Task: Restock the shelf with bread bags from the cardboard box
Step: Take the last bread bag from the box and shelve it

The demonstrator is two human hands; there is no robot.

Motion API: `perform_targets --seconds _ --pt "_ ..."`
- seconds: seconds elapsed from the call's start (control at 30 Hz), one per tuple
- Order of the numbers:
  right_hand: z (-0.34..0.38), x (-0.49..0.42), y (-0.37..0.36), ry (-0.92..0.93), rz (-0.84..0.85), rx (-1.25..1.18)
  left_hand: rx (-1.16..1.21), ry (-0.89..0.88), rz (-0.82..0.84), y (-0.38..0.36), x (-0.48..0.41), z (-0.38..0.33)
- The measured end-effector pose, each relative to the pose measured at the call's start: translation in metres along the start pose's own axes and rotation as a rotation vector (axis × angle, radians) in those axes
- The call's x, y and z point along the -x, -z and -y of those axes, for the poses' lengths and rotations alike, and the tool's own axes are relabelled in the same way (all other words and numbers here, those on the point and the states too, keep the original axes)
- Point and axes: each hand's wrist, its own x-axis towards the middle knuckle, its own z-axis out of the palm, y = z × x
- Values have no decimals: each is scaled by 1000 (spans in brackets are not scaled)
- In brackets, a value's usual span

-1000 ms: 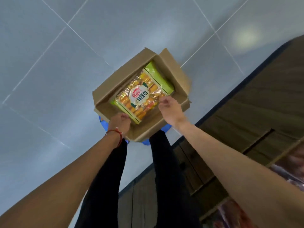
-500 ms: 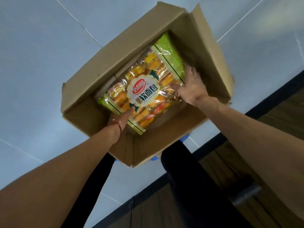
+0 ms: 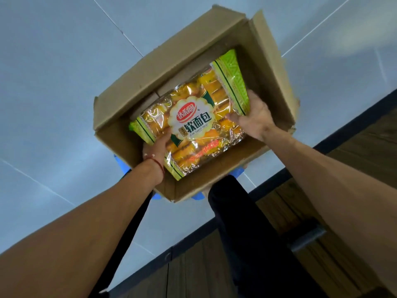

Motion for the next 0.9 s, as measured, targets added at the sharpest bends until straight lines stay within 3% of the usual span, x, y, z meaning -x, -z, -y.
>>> perform_targets --seconds 0.17,0.33,0.63,0.9 --pt "31 85 28 -2 -36 2 -23 -55 9 40 81 -8" --pt "66 187 59 14 -98 -35 -110 -240 92 91 166 -20" --pt "129 346 74 57 -127 -300 -260 -475 -10 203 269 -33" --pt "174 432 58 147 -115 -447 -83 -612 42 292 361 -26"
